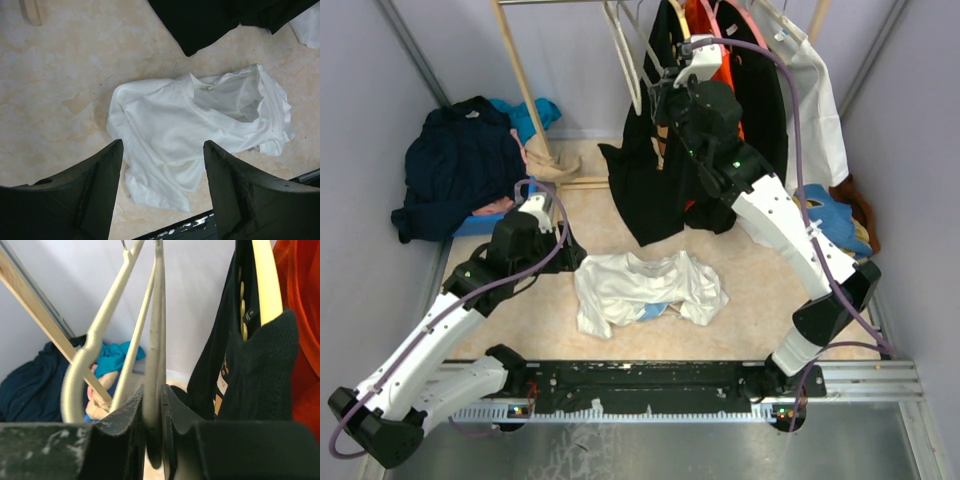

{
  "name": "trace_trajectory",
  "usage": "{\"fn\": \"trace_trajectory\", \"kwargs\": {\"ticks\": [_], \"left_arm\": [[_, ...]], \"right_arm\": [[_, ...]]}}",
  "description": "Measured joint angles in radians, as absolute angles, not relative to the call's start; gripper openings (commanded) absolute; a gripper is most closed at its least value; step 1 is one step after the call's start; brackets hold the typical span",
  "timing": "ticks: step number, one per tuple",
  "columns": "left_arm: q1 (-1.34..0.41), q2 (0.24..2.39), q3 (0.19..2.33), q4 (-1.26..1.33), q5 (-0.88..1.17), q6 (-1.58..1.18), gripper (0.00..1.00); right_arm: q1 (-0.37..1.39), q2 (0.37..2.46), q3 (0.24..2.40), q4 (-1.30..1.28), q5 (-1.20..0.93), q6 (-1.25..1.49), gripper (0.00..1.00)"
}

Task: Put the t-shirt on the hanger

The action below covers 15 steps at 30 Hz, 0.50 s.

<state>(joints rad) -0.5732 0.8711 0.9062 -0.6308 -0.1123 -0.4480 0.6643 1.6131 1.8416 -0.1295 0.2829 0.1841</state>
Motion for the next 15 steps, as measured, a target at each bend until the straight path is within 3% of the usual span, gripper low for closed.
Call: {"fn": "trace_trajectory", "kwargs": {"ticks": [6, 15], "left_arm": [[-0.573, 0.870, 0.907, -0.632, -0.112, -0.448, 0.72], [-0.573, 0.872, 0.919, -0.635, -0.113, -0.447, 0.71]], "right_arm": [[0.664, 1.612, 1.868, -0.120, 0.288, 0.155, 0.01], [0.664, 1.604, 1.868, -0.117, 0.286, 0.105, 0.00]]}}
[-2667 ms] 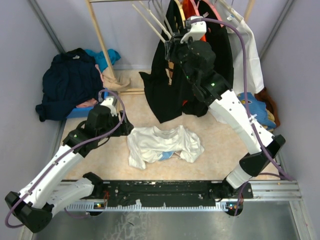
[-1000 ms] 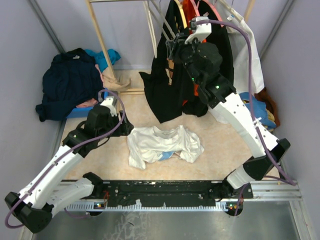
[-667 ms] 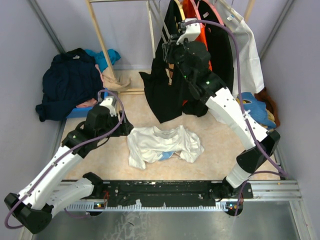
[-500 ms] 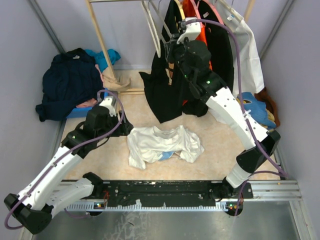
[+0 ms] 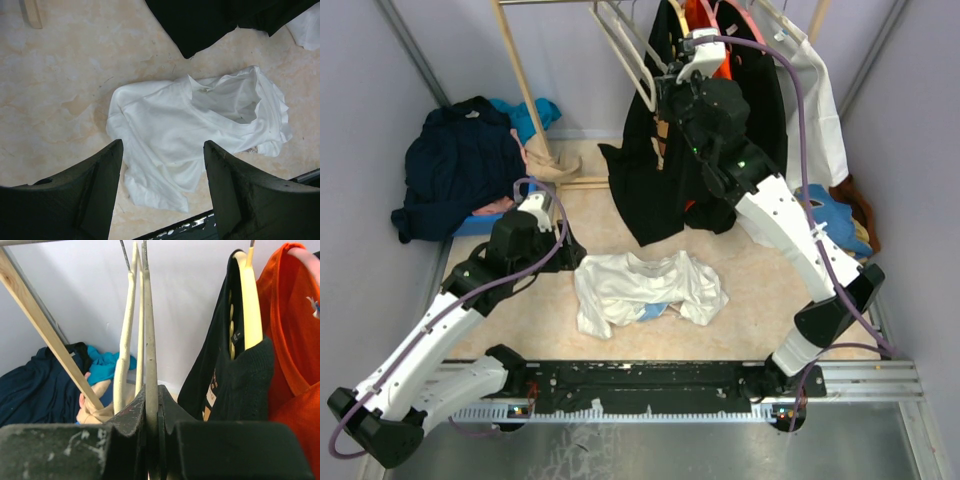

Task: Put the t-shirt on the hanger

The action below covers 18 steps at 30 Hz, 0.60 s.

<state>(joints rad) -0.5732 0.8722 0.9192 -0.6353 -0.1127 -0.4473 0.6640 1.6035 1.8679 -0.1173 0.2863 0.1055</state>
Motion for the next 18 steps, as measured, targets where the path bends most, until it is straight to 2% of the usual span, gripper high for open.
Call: {"fn": "trace_trajectory", "kwargs": {"ticks": [18], "left_arm": [[-0.573, 0.875, 0.929, -0.636, -0.113, -0.447, 0.71]], "right_arm": [[0.664, 1.559, 1.900, -0.131, 0.313, 0.072, 0.00]]}}
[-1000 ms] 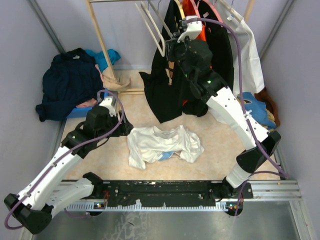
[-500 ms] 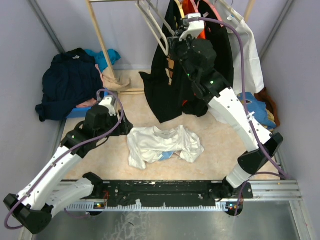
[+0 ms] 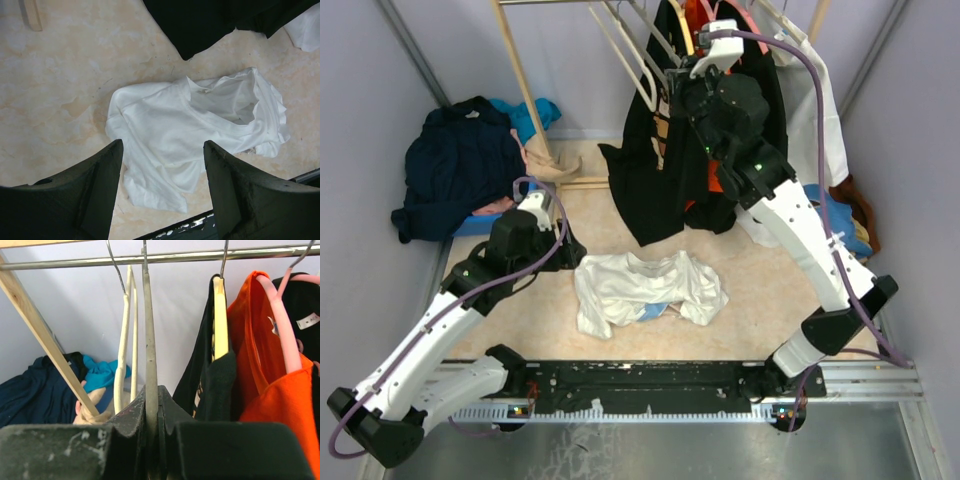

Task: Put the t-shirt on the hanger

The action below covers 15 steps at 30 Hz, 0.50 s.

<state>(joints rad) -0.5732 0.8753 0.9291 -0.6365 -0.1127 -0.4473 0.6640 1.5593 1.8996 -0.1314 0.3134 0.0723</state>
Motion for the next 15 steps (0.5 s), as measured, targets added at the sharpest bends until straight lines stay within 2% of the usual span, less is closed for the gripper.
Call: {"fn": "trace_trajectory", "kwargs": {"ticks": [4, 15], "left_arm": [[-0.573, 0.878, 0.931, -0.636, -0.112, -0.447, 0.71], [-0.573, 0.905, 0.931, -0.636, -0.110, -0.448, 0.71]], "right_arm": [[0.664, 1.518, 1.885, -0.188, 0.318, 0.071, 0.00], [0.664, 1.212, 1.641, -0.282, 0.323, 0.079, 0.00]]}}
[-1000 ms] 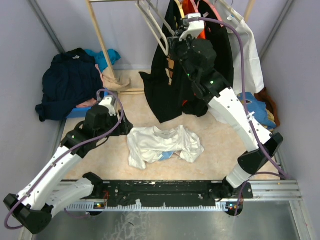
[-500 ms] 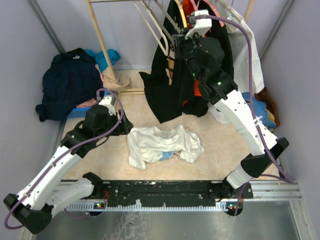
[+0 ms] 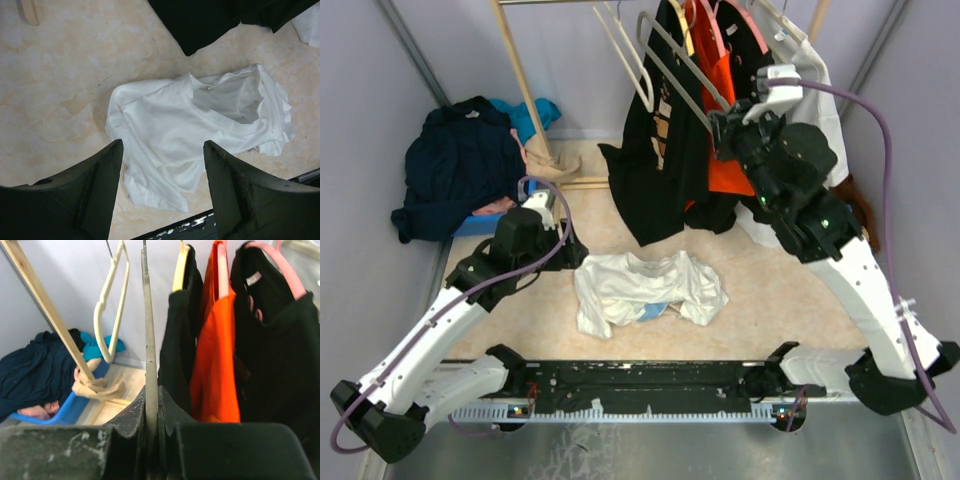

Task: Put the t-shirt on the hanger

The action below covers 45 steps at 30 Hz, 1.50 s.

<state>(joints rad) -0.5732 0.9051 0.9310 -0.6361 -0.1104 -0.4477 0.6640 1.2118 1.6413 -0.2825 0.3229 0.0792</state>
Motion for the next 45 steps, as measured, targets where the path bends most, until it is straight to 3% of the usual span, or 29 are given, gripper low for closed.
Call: {"fn": "trace_trajectory", "kwargs": {"ticks": [16, 26, 35, 45], "left_arm": [[-0.582, 1.012, 0.890, -0.625, -0.039, -0.458, 0.70], [-0.645, 1.105, 0.833, -0.597, -0.038, -0.501, 0.69], [-0.806, 1.350, 1.013, -0.576, -0.264, -0.565, 0.70], [-0.825, 1.602, 1.139, -0.573, -0.408, -0.621, 0.70]], "right_arm": [[0.664, 0.813, 1.322, -0.570, 0.316, 0.191, 0.00], [0.664, 0.630, 1.282, -0.818, 0.262, 0.278, 0.00], [0.664, 0.521, 1.229, -0.950, 0.212, 0.330, 0.00], [0.664, 0.459, 1.180, -1.015, 0.212, 0.344, 0.00]]}}
